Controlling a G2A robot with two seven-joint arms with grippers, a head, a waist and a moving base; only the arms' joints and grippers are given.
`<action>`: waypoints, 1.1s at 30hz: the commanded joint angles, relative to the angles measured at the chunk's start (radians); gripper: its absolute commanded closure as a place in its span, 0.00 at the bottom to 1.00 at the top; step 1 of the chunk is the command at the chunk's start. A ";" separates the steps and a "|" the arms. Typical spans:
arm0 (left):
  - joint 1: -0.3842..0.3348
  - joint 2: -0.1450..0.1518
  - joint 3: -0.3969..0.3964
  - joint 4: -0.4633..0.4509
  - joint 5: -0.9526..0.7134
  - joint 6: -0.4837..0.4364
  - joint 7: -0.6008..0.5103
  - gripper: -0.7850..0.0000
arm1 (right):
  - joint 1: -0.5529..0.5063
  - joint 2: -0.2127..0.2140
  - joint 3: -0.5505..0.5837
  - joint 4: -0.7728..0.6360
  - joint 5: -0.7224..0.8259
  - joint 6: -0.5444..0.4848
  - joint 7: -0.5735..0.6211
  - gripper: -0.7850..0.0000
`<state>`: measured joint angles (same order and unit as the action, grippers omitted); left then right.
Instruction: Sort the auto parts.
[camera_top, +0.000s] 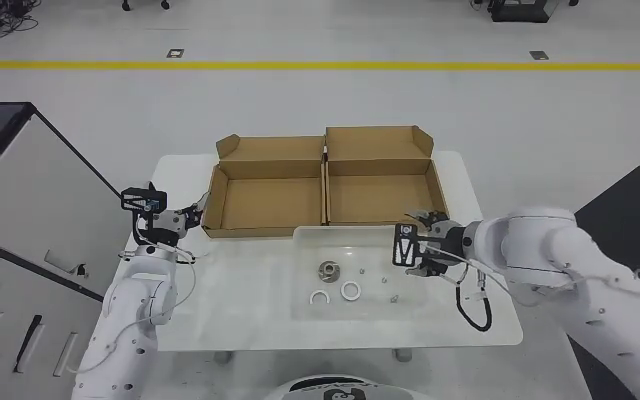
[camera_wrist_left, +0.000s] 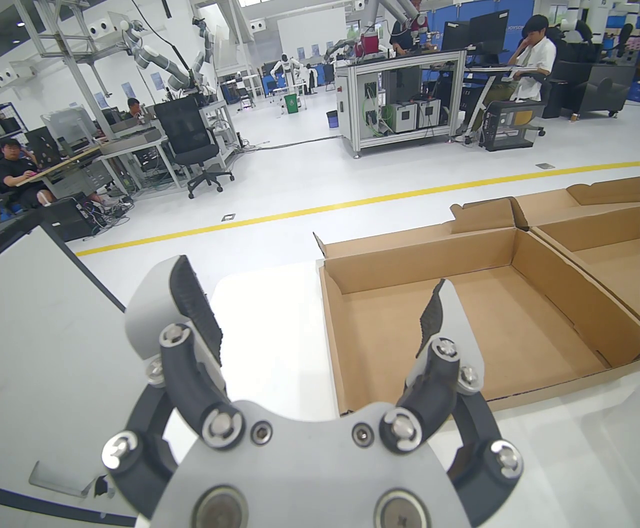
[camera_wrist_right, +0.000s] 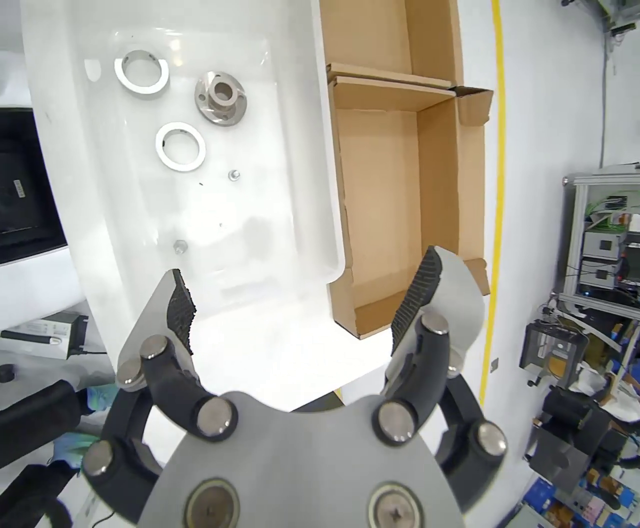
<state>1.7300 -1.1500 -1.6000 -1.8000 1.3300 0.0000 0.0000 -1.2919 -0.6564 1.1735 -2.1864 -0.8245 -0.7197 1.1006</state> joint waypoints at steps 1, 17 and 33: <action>0.000 0.000 0.000 0.000 0.000 0.000 0.000 0.00 | 0.023 0.018 -0.039 0.006 0.014 0.010 0.010 0.00; 0.000 0.000 0.000 0.000 0.000 0.000 0.000 0.00 | 0.136 0.079 -0.272 0.063 0.049 0.024 0.023 0.00; 0.000 0.000 0.000 0.000 0.000 0.000 0.000 0.00 | 0.198 0.053 -0.359 0.116 0.038 0.019 -0.005 0.00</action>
<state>1.7300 -1.1500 -1.6000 -1.8000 1.3300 0.0000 0.0000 -1.0939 -0.6038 0.8137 -2.0701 -0.7866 -0.7004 1.0943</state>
